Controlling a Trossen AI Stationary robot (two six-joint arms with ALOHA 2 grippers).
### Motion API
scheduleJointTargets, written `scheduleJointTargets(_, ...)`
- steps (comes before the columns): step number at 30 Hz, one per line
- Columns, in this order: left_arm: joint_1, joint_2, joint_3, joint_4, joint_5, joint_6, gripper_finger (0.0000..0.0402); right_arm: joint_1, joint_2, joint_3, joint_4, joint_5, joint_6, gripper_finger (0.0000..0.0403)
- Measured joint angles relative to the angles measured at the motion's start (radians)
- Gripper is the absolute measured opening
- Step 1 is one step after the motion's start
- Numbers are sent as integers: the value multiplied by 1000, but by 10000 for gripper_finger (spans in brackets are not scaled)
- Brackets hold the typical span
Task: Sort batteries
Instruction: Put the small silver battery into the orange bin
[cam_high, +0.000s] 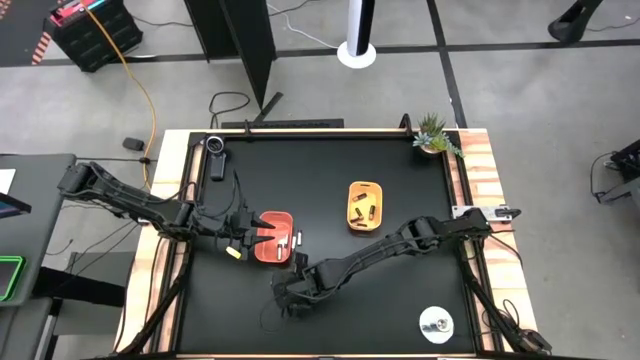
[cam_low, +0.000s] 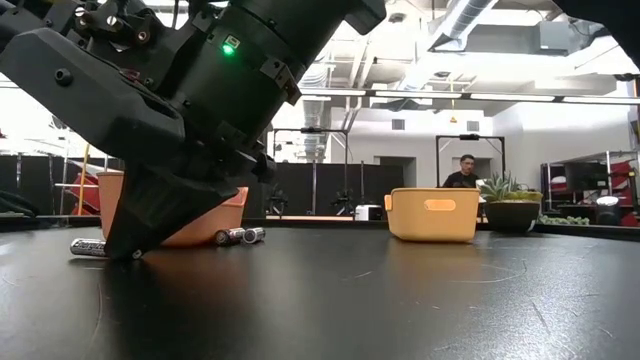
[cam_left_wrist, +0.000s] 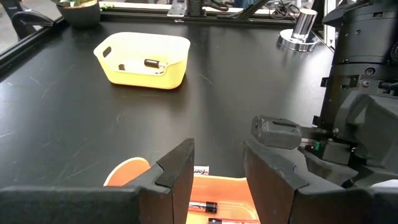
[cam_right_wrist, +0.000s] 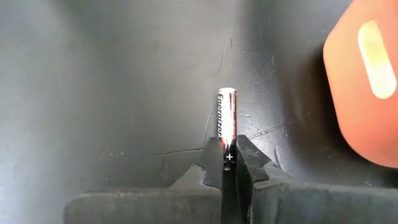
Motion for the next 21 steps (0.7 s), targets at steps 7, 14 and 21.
scheduleJointTargets(7, 0, 0, 0, 0, 0, 0, 132, 1, -9, 0, -1, 12, -10, 20)
scheduleJointTargets(14, 0, 0, 0, 0, 0, 0, 132, 1, -10, 0, 0, 14, -9, 20)
scheduleJointTargets(21, 0, 0, 0, 0, 0, 0, 132, -1, -30, -1, -19, 17, -15, 20)
